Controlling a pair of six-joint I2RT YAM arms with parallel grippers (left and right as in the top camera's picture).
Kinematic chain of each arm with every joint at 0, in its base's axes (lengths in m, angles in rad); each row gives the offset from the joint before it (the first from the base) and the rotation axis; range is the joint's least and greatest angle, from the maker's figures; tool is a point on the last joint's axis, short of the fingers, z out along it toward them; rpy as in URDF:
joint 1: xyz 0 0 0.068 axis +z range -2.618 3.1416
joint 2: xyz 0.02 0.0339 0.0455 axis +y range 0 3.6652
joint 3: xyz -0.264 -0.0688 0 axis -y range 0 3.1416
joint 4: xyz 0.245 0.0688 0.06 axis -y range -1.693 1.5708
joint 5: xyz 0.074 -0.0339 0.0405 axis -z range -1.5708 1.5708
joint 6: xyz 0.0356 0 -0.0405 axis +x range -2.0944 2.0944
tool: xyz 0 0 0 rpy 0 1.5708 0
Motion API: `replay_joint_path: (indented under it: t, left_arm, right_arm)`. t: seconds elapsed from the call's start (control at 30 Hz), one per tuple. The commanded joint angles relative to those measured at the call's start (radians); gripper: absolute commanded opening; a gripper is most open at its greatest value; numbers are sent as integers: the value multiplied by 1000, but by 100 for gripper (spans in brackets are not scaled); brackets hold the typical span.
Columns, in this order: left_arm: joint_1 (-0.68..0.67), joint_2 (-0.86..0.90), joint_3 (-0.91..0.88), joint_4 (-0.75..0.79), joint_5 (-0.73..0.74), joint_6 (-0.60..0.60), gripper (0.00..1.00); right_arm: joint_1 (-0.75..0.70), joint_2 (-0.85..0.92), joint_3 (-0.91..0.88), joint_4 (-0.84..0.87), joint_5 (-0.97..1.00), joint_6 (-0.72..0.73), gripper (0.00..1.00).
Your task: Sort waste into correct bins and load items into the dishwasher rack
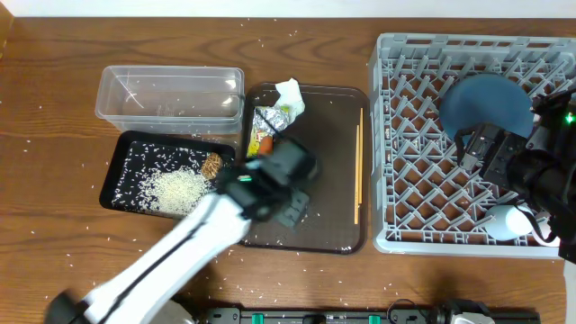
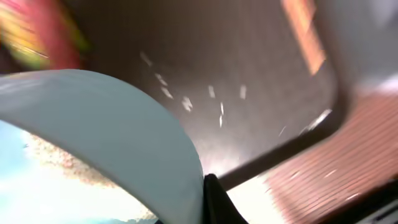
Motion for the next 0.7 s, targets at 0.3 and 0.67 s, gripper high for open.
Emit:
replay_joint_path:
  t: [0.3, 0.67]
  left_arm:
    - [849, -174, -87, 85, 793, -3, 6]
    - [1287, 13, -407, 515, 1469, 22, 6]
  right_arm:
    - [-14, 3, 11, 0, -19, 6, 99]
    - [-14, 3, 11, -1, -27, 7, 99]
